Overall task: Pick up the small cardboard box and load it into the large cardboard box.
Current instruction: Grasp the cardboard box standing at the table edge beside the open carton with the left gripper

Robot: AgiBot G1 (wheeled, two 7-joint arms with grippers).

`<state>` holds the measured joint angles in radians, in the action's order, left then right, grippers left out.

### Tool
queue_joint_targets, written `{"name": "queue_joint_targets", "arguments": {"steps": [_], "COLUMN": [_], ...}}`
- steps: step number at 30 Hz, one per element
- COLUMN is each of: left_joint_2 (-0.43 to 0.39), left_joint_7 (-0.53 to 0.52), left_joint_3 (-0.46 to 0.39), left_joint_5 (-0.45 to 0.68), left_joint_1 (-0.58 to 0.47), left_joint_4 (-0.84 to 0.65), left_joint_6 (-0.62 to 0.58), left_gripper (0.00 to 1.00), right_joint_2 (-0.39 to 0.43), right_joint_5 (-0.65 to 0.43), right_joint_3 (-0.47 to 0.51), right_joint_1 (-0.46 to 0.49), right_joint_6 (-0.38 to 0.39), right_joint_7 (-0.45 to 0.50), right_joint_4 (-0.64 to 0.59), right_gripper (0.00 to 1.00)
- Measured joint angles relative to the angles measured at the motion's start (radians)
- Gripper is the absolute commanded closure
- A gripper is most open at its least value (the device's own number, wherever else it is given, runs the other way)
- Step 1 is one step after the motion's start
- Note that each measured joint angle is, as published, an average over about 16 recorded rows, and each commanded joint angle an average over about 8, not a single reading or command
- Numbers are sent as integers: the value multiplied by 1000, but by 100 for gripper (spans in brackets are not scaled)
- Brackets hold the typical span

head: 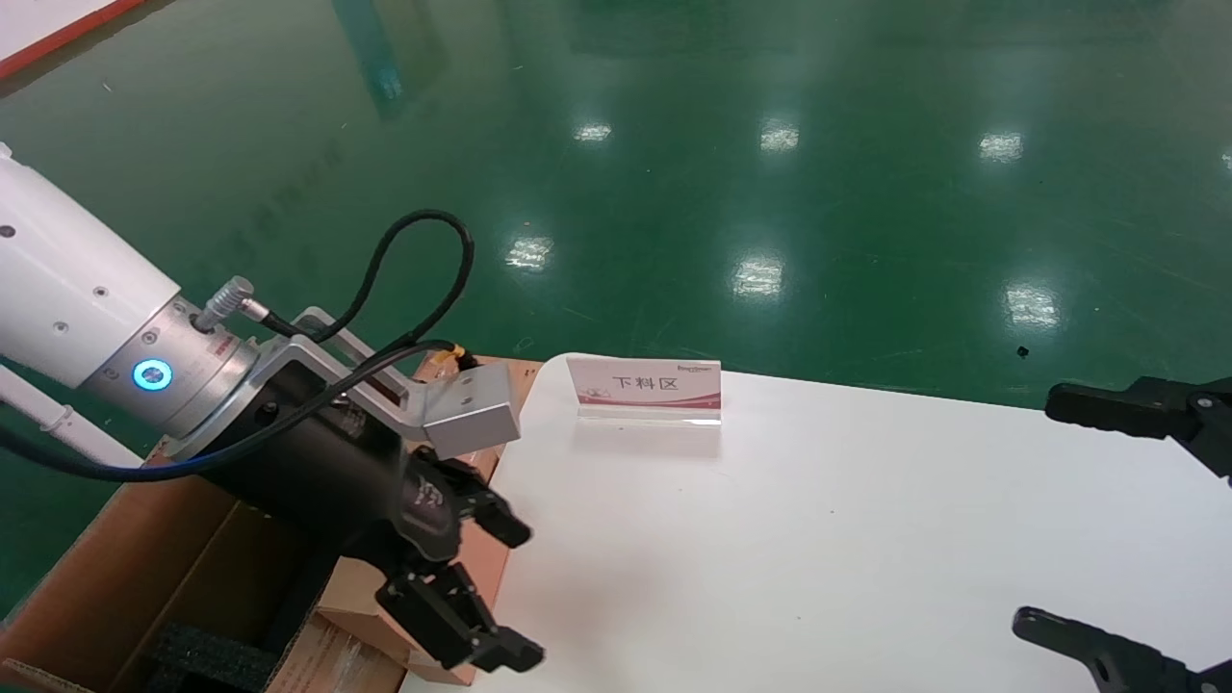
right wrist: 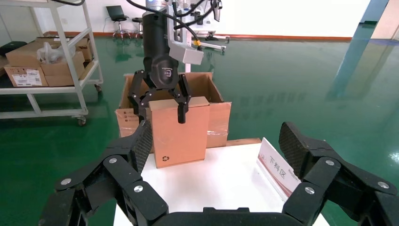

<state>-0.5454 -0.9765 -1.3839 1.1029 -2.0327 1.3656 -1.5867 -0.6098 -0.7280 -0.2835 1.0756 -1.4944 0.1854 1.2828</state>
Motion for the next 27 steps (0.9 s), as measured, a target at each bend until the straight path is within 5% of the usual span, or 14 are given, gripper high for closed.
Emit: {"name": "queue_joint_targets", "arguments": {"steps": [17, 27], "left_joint_2": [-128, -230], "left_joint_7": [-237, -360], "left_joint_3": [-460, -713], "left_joint_5": [77, 51], "left_joint_1": [-361, -488], "left_joint_4": [1, 0], "left_joint_6": [1, 17], "left_gripper": [0, 0], "right_joint_2": [1, 1], "right_joint_5": [1, 1], "right_joint_3": [-1, -2], "right_joint_1": [0, 0], "right_joint_6": [1, 1], "right_joint_7": [-1, -1], "right_joint_4": [0, 0], "right_gripper": [0, 0]}}
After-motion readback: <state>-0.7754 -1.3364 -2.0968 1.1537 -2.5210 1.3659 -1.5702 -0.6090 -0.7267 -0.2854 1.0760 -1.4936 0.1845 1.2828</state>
